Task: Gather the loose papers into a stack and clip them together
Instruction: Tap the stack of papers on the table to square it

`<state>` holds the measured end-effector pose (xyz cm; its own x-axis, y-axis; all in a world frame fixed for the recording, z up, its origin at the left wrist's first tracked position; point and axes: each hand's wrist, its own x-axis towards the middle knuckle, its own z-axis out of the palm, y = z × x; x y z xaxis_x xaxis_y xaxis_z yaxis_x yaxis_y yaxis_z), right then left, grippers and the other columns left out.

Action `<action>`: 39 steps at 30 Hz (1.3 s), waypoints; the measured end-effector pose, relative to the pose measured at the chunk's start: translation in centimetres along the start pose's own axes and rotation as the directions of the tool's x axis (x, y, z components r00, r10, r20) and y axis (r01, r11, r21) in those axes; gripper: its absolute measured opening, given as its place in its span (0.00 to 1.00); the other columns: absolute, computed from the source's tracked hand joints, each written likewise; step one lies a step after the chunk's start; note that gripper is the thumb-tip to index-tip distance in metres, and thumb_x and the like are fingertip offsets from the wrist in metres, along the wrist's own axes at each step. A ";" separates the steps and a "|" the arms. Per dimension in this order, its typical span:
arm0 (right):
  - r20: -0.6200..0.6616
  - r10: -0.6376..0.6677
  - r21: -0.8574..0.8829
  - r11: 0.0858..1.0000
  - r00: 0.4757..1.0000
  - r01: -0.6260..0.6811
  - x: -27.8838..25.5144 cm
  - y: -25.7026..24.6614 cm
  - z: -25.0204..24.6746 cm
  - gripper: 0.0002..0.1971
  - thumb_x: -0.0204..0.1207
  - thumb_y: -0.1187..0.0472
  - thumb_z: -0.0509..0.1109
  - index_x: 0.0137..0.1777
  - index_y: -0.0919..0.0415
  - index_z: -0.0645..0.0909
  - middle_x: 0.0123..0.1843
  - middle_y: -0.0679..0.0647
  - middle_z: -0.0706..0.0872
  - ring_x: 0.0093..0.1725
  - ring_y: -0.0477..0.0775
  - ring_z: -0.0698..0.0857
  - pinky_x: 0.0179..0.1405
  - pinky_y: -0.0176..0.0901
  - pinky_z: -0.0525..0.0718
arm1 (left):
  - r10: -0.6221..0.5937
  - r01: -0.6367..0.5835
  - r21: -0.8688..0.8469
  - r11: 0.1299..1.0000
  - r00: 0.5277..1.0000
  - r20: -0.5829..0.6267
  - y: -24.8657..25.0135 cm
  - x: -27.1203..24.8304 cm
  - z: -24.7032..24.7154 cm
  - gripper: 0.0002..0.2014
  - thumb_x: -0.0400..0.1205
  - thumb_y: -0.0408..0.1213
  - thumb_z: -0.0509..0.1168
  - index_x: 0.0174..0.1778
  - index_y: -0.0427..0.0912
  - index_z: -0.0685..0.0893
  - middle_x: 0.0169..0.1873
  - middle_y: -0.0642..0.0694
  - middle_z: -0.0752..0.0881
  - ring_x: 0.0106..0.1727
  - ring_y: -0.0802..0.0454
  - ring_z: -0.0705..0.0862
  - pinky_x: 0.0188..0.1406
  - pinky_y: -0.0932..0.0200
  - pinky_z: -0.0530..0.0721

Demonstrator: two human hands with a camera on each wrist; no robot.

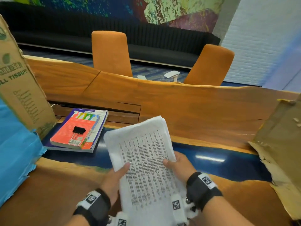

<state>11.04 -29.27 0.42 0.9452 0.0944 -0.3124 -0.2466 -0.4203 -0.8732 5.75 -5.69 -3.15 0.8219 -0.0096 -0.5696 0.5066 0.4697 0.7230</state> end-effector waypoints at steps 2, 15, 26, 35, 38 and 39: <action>-0.152 -0.026 -0.027 0.999 0.988 0.022 -0.1 0.4 1.5 0.04 0.81 0.60 0.69 0.53 0.50 0.82 0.51 0.50 0.89 0.53 0.55 0.89 0.54 0.53 0.87 | 0.171 -0.159 0.090 0.983 0.974 -0.149 0.7 0.8 2.1 0.12 0.84 0.38 0.65 0.62 0.41 0.85 0.51 0.37 0.91 0.52 0.36 0.90 0.56 0.39 0.86; -0.532 -0.404 0.284 0.743 0.744 0.606 -0.2 -5.6 -0.7 0.19 0.66 0.70 0.66 0.57 0.57 0.83 0.51 0.49 0.90 0.55 0.52 0.88 0.54 0.45 0.84 | 0.676 -0.719 0.192 0.668 0.694 0.248 8.4 -0.5 4.3 0.29 0.67 0.47 0.71 0.64 0.42 0.81 0.59 0.45 0.89 0.64 0.52 0.85 0.59 0.61 0.82; -0.571 -0.427 0.137 0.792 0.701 0.595 -1.9 -4.3 1.1 0.24 0.73 0.78 0.65 0.56 0.47 0.80 0.46 0.39 0.89 0.45 0.38 0.86 0.48 0.42 0.89 | 0.698 -0.710 0.127 0.693 0.705 0.126 6.7 -0.5 6.5 0.28 0.73 0.51 0.68 0.68 0.44 0.80 0.60 0.39 0.87 0.63 0.42 0.85 0.61 0.39 0.84; -0.615 -0.391 0.186 0.772 0.685 0.608 -1.3 -3.8 -0.1 0.21 0.63 0.73 0.62 0.55 0.58 0.81 0.48 0.43 0.89 0.49 0.42 0.87 0.47 0.37 0.84 | 0.701 -0.706 0.210 0.676 0.704 0.112 5.7 2.4 3.6 0.32 0.65 0.37 0.69 0.67 0.31 0.76 0.60 0.33 0.85 0.63 0.39 0.84 0.63 0.40 0.82; -0.547 -0.374 0.170 0.826 0.748 0.537 -0.8 -3.5 1.0 0.18 0.70 0.66 0.66 0.61 0.59 0.82 0.54 0.54 0.90 0.56 0.51 0.88 0.53 0.49 0.86 | 0.667 -0.675 0.290 0.678 0.731 0.142 5.0 1.7 4.8 0.28 0.69 0.42 0.67 0.66 0.37 0.77 0.55 0.40 0.86 0.59 0.49 0.86 0.61 0.38 0.84; -0.542 -0.348 0.170 0.846 0.765 0.506 -0.8 -3.5 1.3 0.16 0.72 0.62 0.67 0.60 0.55 0.82 0.52 0.53 0.90 0.54 0.51 0.89 0.52 0.50 0.87 | 0.666 -0.672 0.336 0.660 0.730 0.152 4.8 1.3 5.3 0.25 0.72 0.47 0.66 0.64 0.42 0.78 0.53 0.45 0.87 0.55 0.55 0.86 0.57 0.41 0.85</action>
<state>10.89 -26.67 3.25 0.9245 -0.2711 0.2680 0.2330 -0.1547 -0.9601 10.69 -8.16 1.65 0.9772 0.1714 0.1250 -0.1303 0.0201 0.9913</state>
